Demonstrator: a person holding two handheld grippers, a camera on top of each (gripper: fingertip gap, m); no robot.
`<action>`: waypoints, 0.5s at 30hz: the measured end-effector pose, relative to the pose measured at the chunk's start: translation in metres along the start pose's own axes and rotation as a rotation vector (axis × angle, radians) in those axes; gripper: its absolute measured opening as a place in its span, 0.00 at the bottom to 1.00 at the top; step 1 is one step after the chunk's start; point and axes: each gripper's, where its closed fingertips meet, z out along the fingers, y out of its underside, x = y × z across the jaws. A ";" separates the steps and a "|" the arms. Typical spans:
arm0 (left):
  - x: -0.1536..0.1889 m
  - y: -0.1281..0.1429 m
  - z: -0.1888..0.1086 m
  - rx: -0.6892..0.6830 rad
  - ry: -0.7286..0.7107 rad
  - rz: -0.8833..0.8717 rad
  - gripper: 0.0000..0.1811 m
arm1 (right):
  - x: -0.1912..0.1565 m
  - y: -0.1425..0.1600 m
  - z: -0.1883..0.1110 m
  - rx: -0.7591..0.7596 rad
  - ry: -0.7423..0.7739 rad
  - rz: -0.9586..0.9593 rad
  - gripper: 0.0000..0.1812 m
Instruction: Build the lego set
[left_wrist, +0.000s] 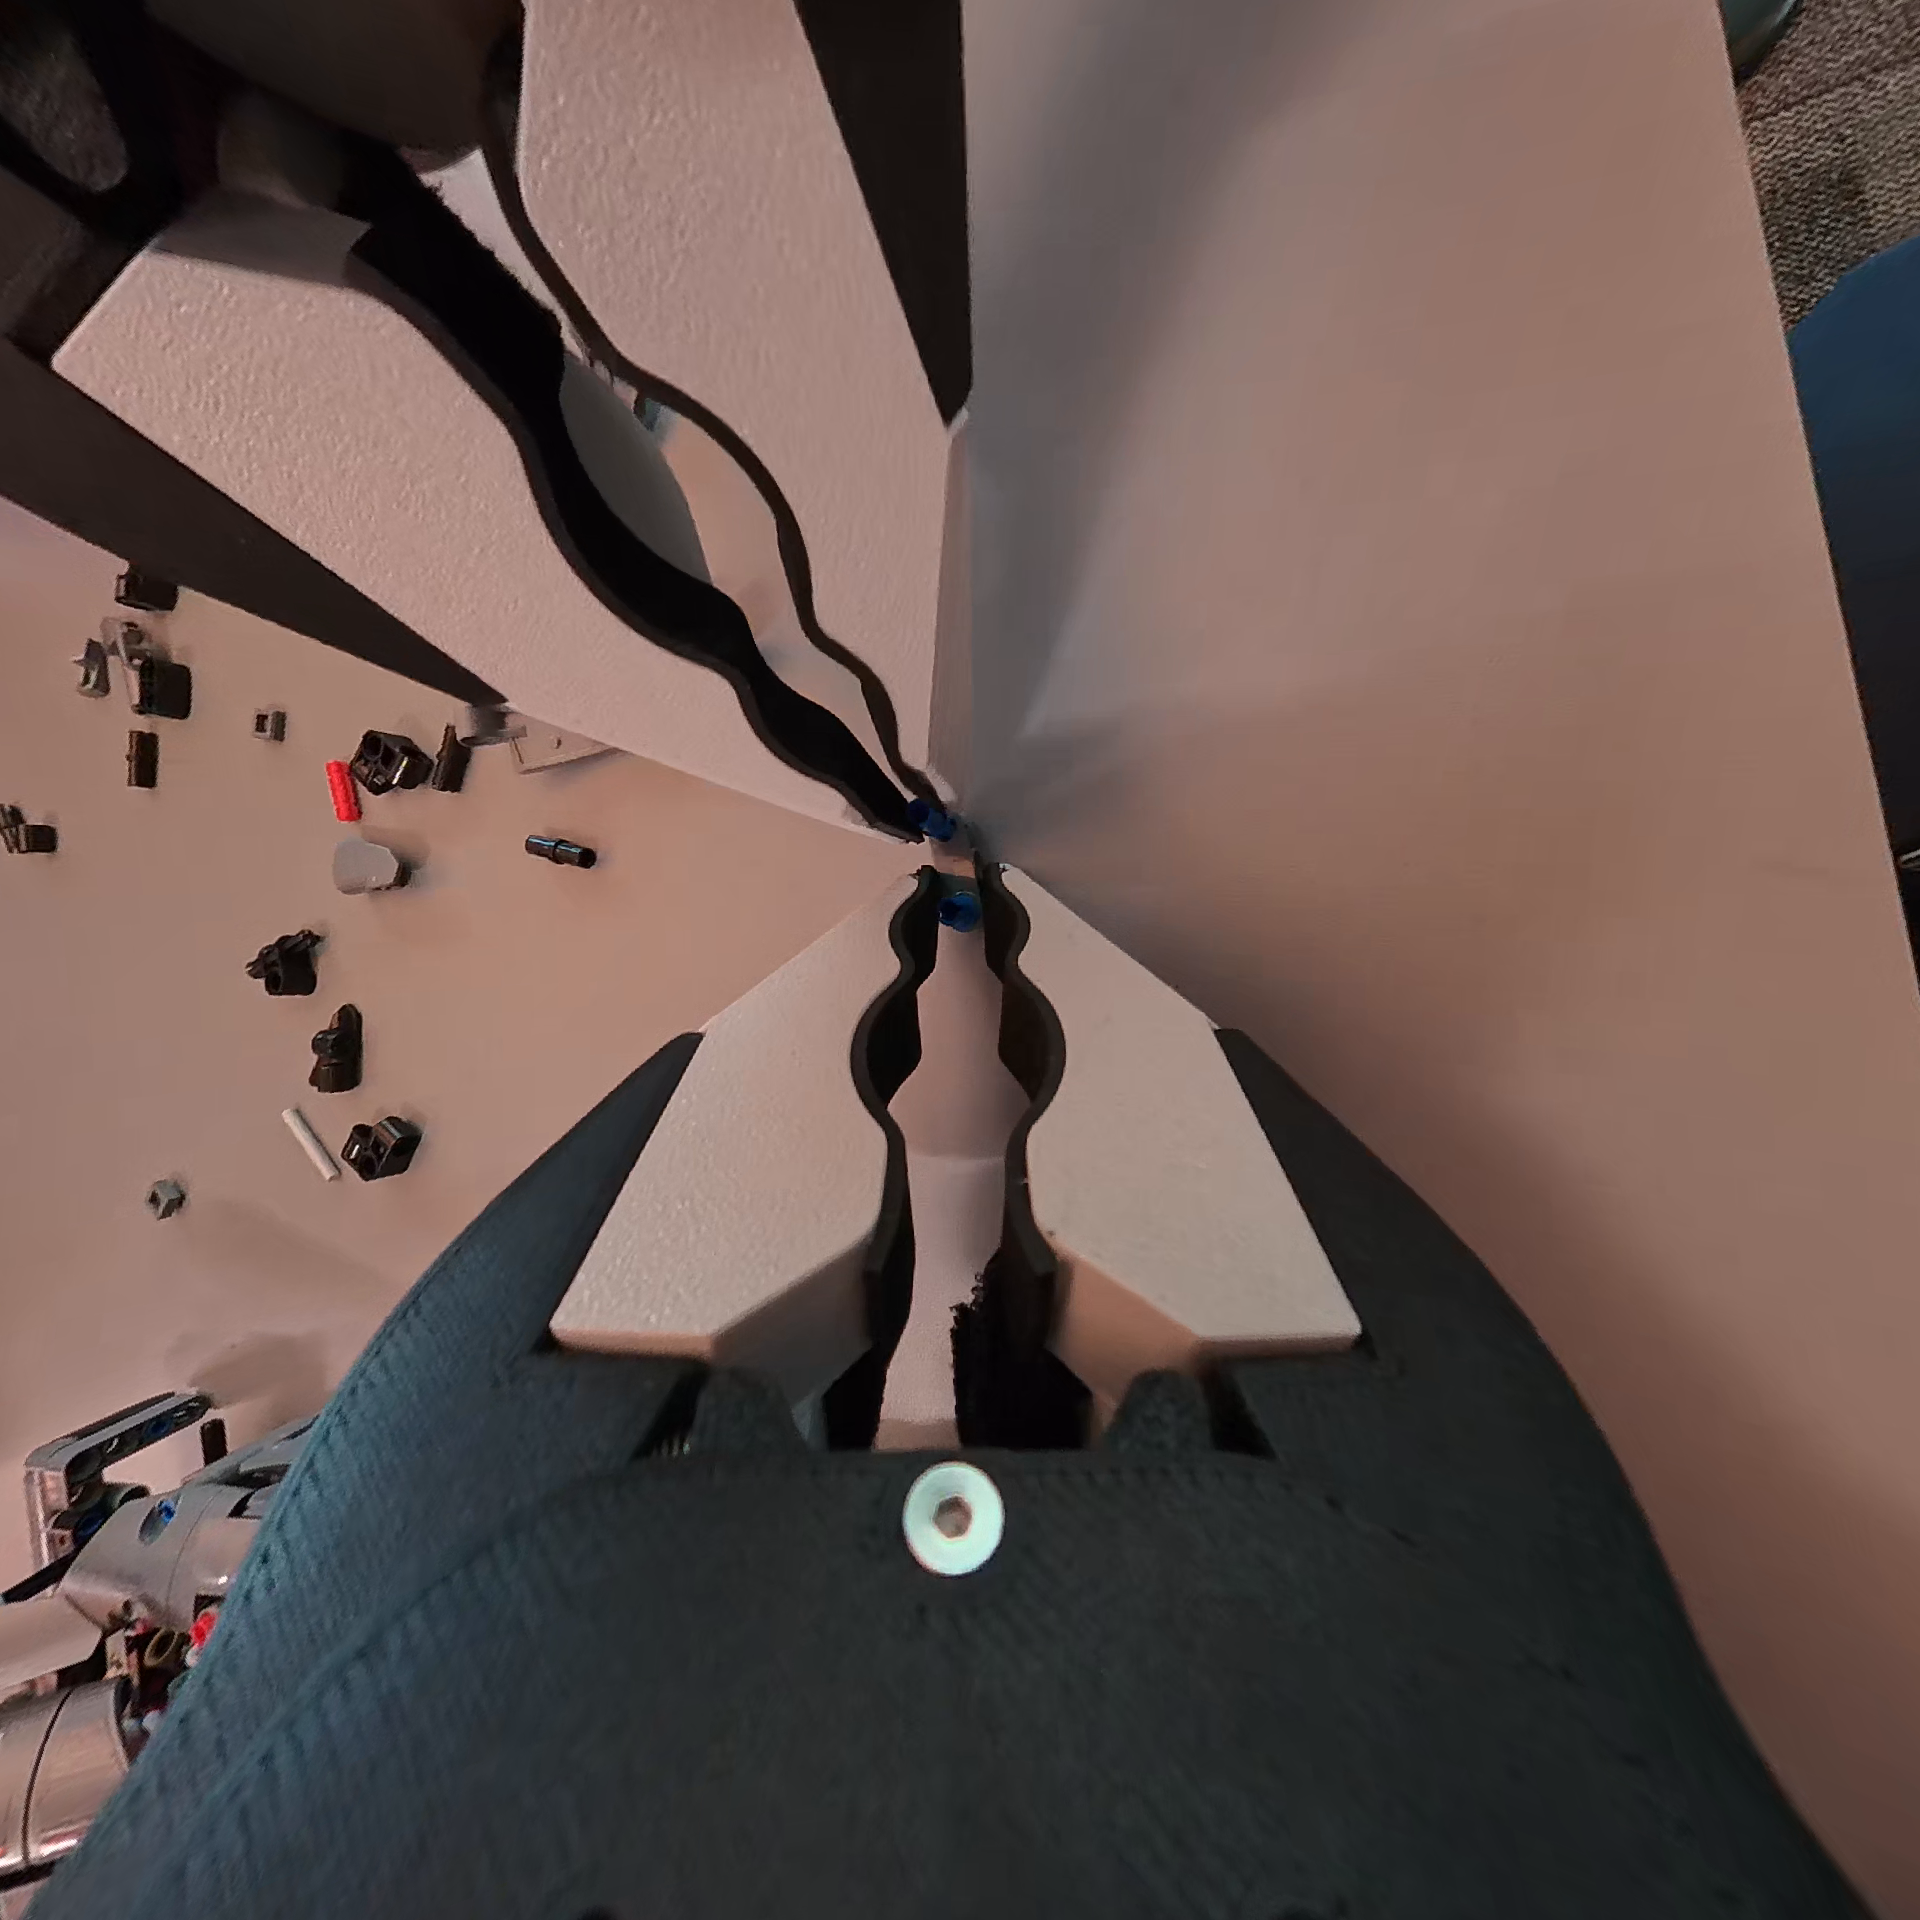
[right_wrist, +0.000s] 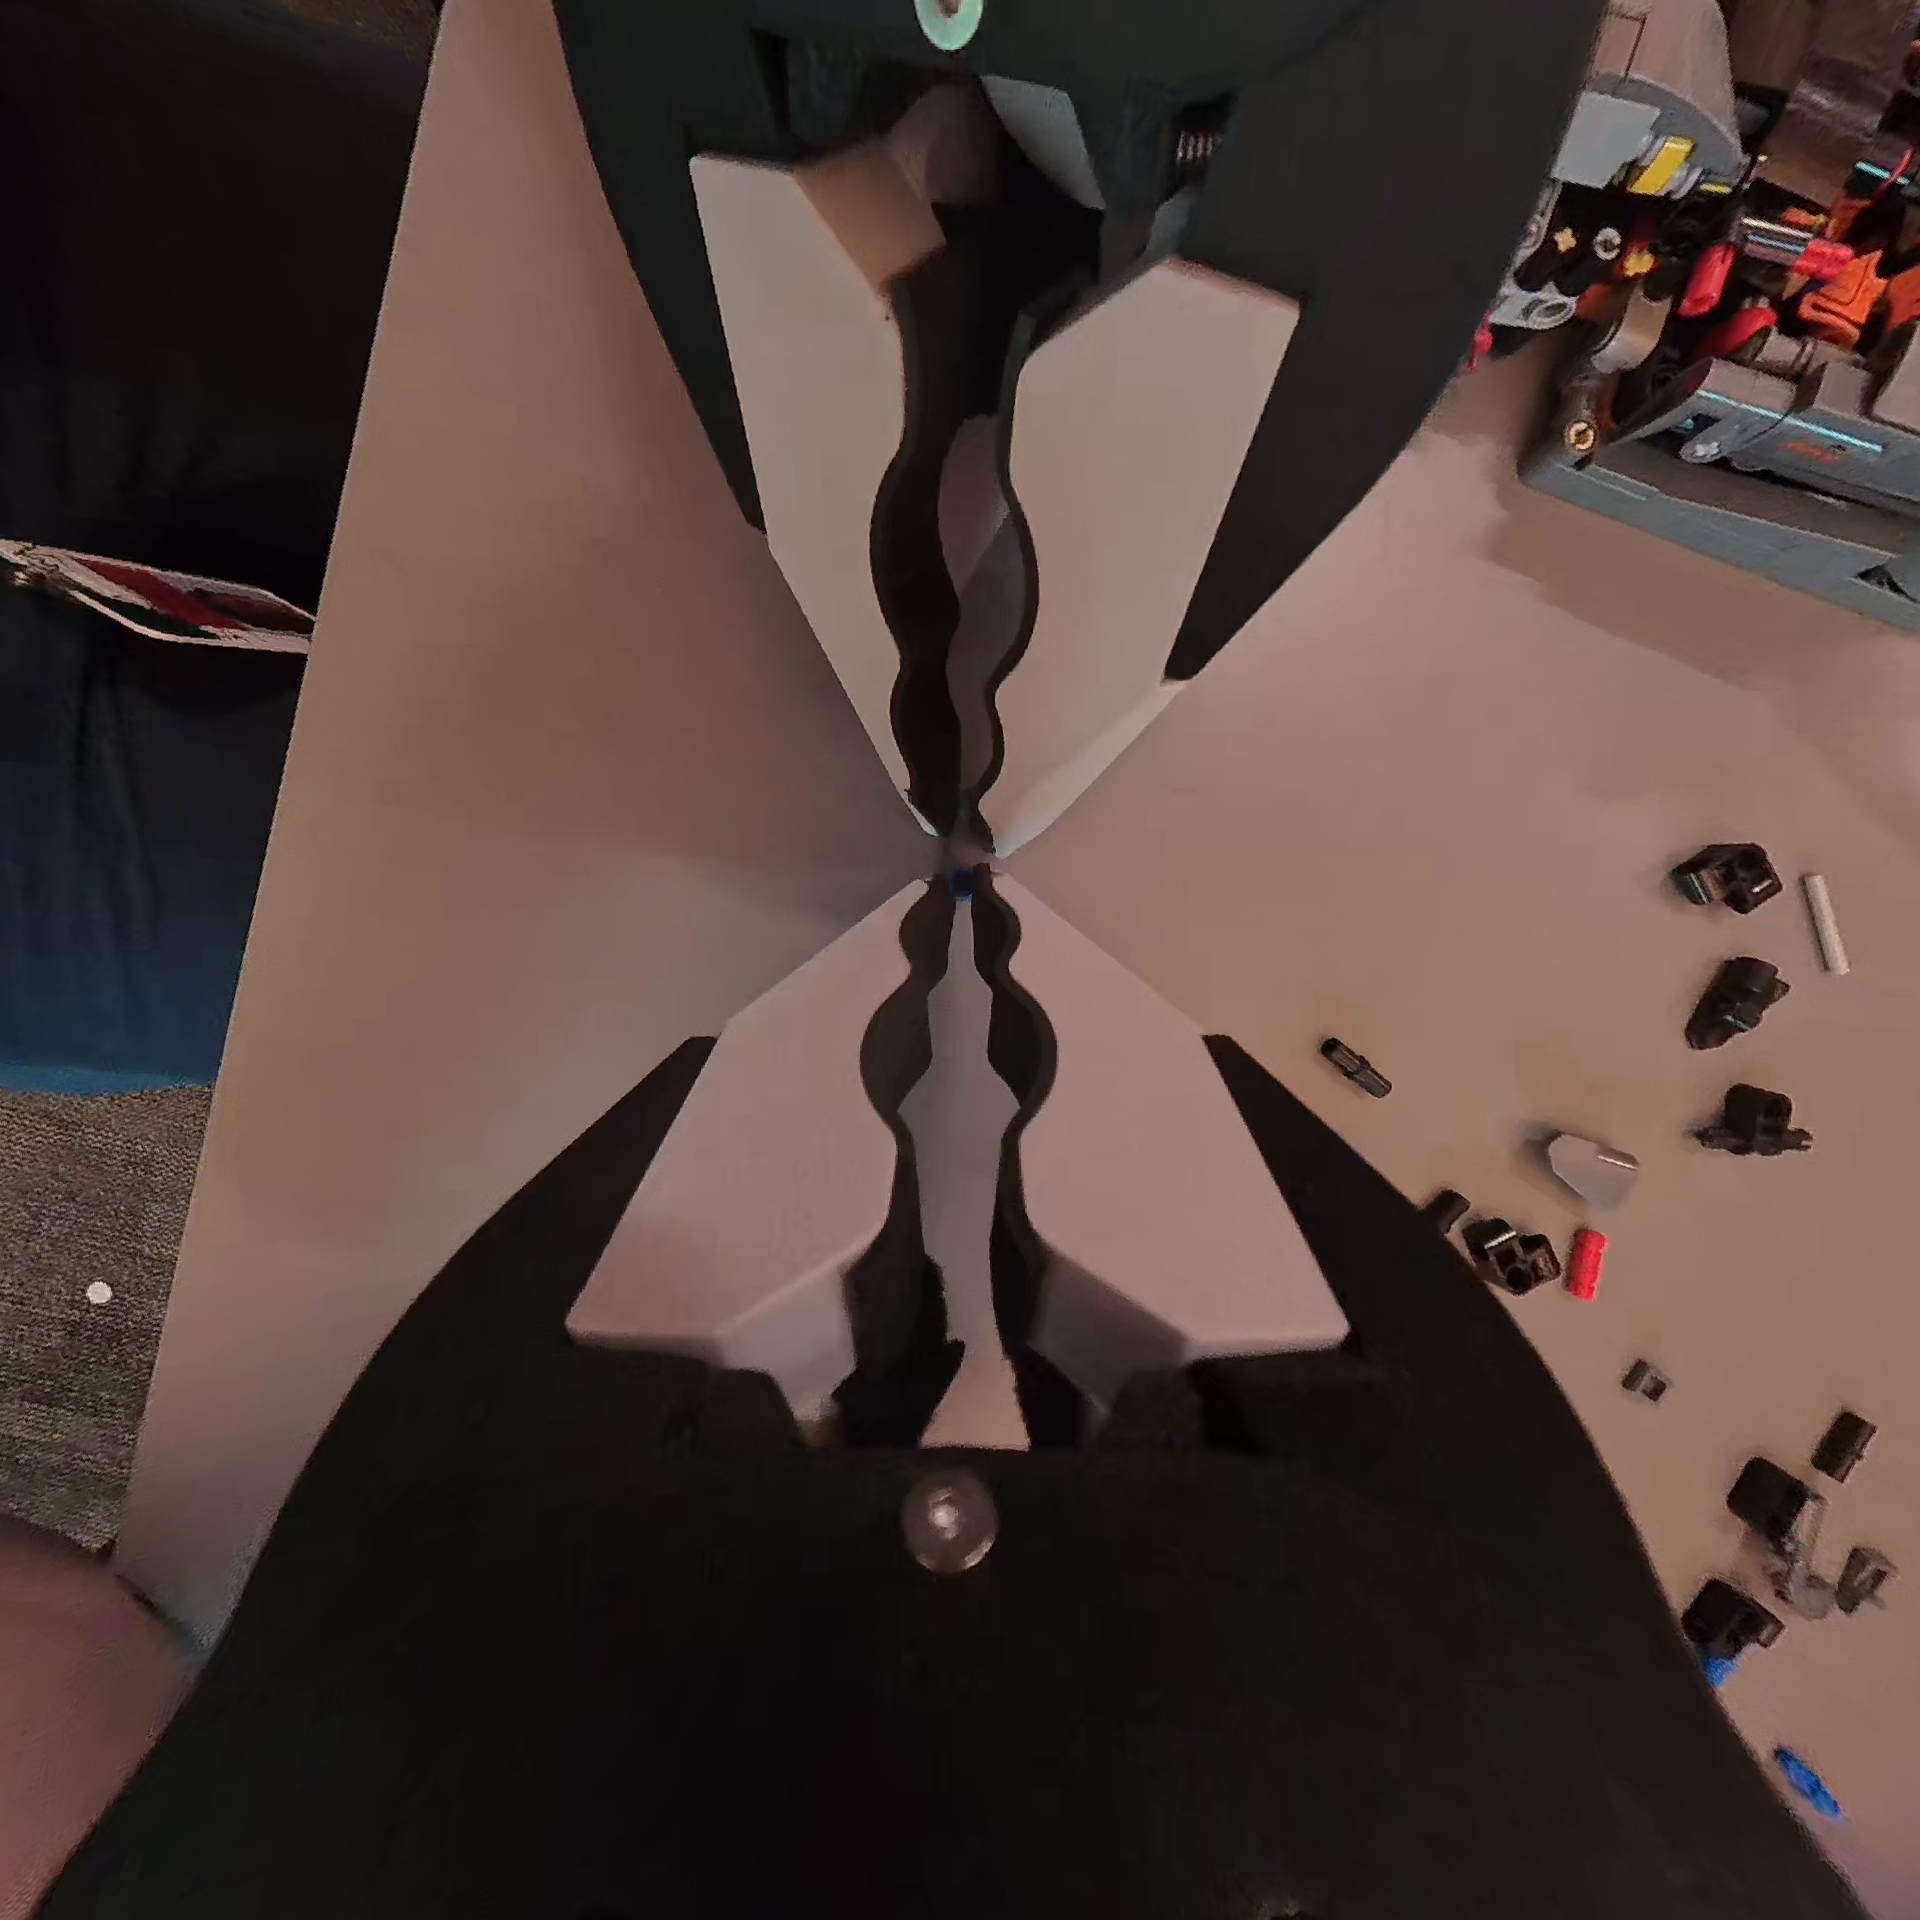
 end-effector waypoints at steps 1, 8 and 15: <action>0.000 0.000 0.000 0.000 0.001 0.003 0.03 | 0.000 0.000 0.000 0.007 -0.004 -0.009 0.01; 0.003 -0.002 0.000 0.002 0.009 0.015 0.03 | -0.005 -0.002 0.002 0.022 -0.013 -0.042 0.01; 0.004 -0.002 -0.001 -0.011 -0.002 0.015 0.04 | -0.004 -0.002 0.001 0.041 -0.009 0.031 0.01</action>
